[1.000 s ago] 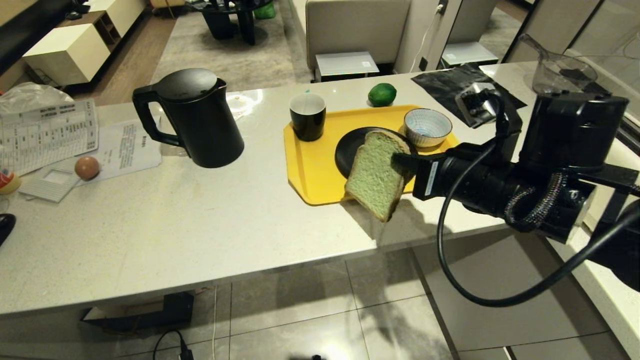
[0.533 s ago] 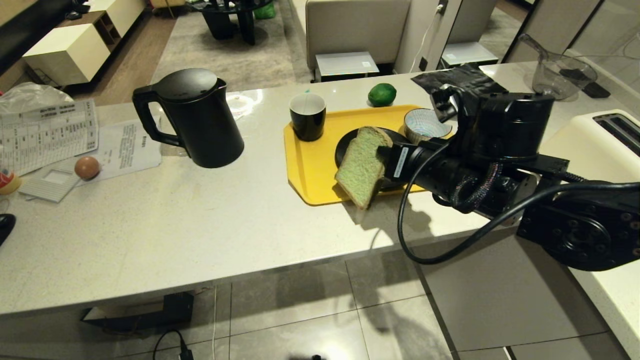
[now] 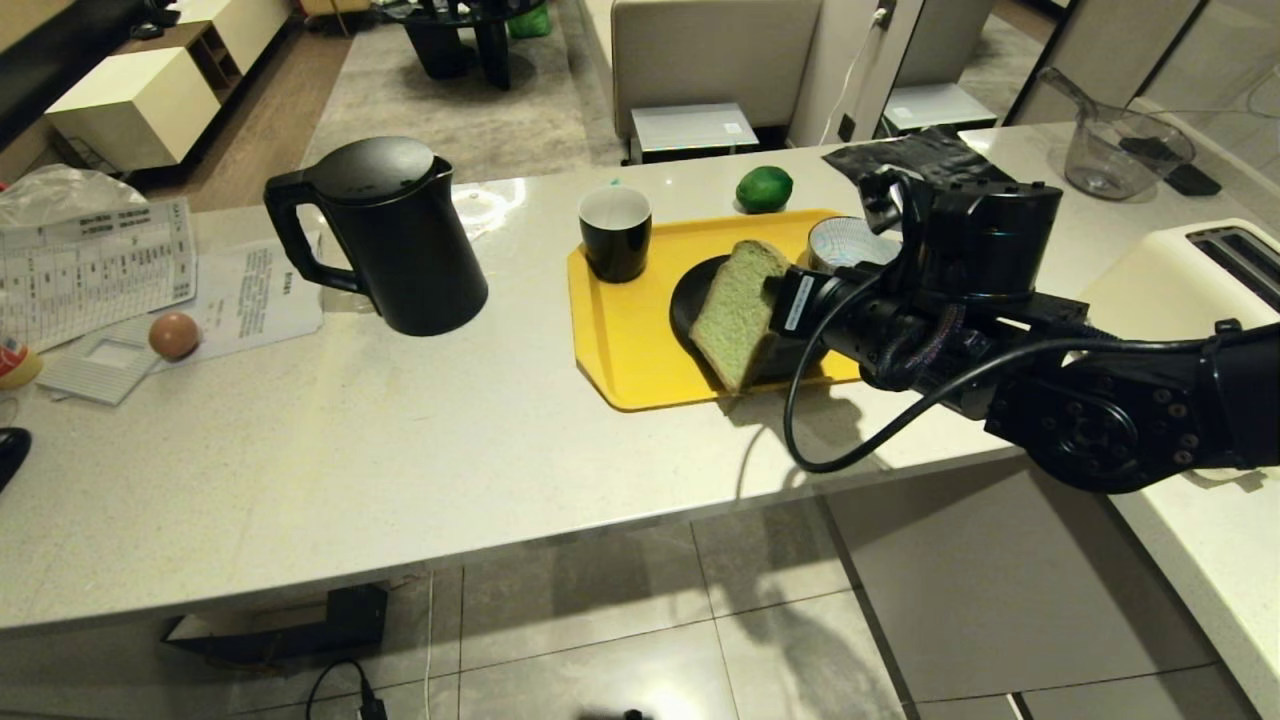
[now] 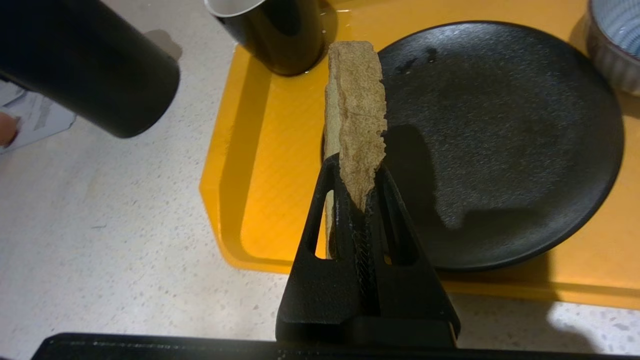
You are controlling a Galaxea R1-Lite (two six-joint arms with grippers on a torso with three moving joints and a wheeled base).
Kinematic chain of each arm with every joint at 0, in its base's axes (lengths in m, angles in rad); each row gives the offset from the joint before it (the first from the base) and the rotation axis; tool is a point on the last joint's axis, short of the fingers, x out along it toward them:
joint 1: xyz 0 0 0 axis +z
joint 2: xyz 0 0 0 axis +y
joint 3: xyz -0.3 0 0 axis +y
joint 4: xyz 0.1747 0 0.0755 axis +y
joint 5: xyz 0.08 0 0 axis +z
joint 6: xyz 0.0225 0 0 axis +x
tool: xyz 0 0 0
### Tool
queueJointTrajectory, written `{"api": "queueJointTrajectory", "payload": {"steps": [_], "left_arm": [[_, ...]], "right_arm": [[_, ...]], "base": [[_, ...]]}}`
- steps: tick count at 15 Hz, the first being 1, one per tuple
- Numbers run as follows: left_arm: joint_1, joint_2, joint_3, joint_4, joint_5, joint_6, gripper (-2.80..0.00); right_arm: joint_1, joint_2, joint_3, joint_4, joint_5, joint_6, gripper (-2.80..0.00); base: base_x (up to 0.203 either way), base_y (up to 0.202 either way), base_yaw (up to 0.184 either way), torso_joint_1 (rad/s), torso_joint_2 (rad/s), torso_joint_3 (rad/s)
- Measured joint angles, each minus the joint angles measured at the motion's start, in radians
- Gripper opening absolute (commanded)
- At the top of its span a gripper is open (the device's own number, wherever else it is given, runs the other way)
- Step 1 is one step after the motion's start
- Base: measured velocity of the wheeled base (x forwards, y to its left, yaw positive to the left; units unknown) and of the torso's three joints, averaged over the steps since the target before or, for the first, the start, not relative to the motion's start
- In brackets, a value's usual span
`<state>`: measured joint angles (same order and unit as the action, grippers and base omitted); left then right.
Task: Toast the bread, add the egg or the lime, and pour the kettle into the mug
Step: Put the baked bread on a plate
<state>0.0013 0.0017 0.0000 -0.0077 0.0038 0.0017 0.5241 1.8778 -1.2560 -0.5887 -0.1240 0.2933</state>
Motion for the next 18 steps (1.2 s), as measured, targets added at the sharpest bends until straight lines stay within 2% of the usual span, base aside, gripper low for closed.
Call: {"api": "queueJointTrajectory", "payload": {"steps": [6,12,18], "left_arm": [[0.000,0.000,0.000,0.000,0.000,0.000,-2.80],[0.000,0.000,0.000,0.001,0.000,0.000,-2.80],[0.000,0.000,0.000,0.000,0.000,0.000,-2.80]], "right_arm": [[-0.046,0.037,-0.017,-0.006,-0.003,-0.007,-2.80],[-0.092,0.074,-0.012,-0.035,-0.003,-0.063,-2.80],[-0.099,0.093,0.009,-0.036,-0.002,-0.133,-2.80]], "base": [[0.000,0.000,0.000,0.000,0.00,0.000],[0.000,0.000,0.000,0.000,0.00,0.000],[0.000,0.000,0.000,0.000,0.00,0.000]]}}
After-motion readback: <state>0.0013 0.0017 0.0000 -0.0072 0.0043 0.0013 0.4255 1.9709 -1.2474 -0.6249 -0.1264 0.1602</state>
